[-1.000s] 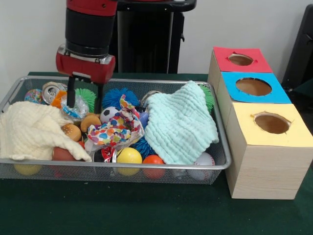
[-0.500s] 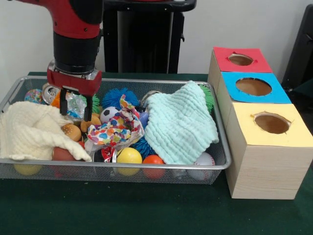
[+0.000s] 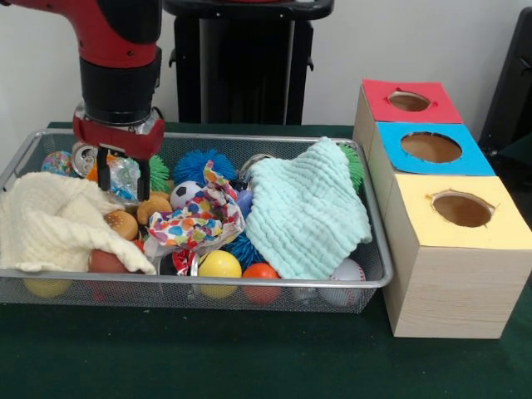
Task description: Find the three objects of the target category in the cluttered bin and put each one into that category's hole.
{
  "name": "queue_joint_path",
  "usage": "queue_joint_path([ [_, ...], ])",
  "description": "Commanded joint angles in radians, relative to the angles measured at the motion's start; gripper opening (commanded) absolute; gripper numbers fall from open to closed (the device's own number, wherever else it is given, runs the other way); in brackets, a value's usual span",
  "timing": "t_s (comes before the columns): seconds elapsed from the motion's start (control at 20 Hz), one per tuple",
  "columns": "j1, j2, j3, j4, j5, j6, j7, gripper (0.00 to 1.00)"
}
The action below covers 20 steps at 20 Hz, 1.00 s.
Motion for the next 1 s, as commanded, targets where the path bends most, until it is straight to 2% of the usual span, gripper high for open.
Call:
queue_joint_path([
  [0.05,-0.044,0.009,0.143,0.077,0.050,0.150,-0.059,1.00],
  [0.35,-0.082,0.007,0.186,0.103,0.077,0.171,-0.062,1.00],
  [0.75,-0.137,-0.011,0.261,0.169,0.104,0.103,-0.041,1.00],
  [1.0,-0.161,0.042,0.294,0.159,0.082,0.035,-0.037,1.00],
])
